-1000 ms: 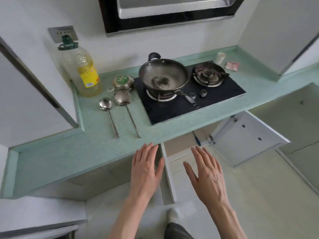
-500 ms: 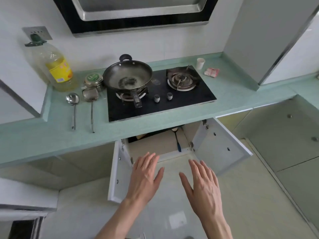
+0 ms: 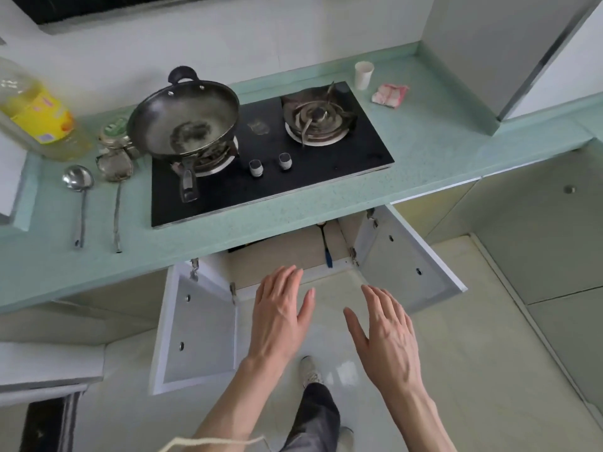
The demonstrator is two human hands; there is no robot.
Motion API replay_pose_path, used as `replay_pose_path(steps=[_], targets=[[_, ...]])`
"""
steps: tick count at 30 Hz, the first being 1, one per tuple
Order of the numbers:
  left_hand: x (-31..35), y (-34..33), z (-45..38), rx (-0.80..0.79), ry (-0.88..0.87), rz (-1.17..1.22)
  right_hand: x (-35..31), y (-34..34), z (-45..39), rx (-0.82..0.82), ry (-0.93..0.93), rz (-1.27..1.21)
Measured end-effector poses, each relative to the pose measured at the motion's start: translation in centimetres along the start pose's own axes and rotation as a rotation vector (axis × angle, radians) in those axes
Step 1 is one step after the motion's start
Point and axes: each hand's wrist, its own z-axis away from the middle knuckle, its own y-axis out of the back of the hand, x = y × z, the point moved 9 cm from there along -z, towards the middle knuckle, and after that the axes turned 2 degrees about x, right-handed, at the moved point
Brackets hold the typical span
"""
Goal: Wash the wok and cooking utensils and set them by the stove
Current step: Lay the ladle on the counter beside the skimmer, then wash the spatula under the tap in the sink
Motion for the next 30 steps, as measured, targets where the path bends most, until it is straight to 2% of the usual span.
replay_pose_path(steps=[5,9,15,20,26,30], targets=[[-2.6,-7.5,-3.9,-0.019,0.041,0.064,4.0,-5.1,-5.2,-0.036,-0.057,-0.011],[-6.1,-15.6,-5.6,-0.038,0.085,0.071,7.6,-11.9,-9.4,-0.078,-0.081,-0.022],[-13.6,-29.5,-7.7,0.02,0.162,0.054,13.1,-27.3,-15.3,-0.197,-0.082,-0.033],[-19.4,-41.5,-9.4,-0.029,0.184,-0.027,16.9,-39.9,-19.6,-0.344,-0.071,-0.029],[-24.2,-53.6,-12.6,-0.087,0.203,-0.059,21.1,-52.8,-25.8,-0.371,-0.199,-0.178],[-27.9,-60.9,-15.4,-0.089,0.272,-0.017,23.0,-61.1,-30.4,-0.374,-0.203,-0.177]])
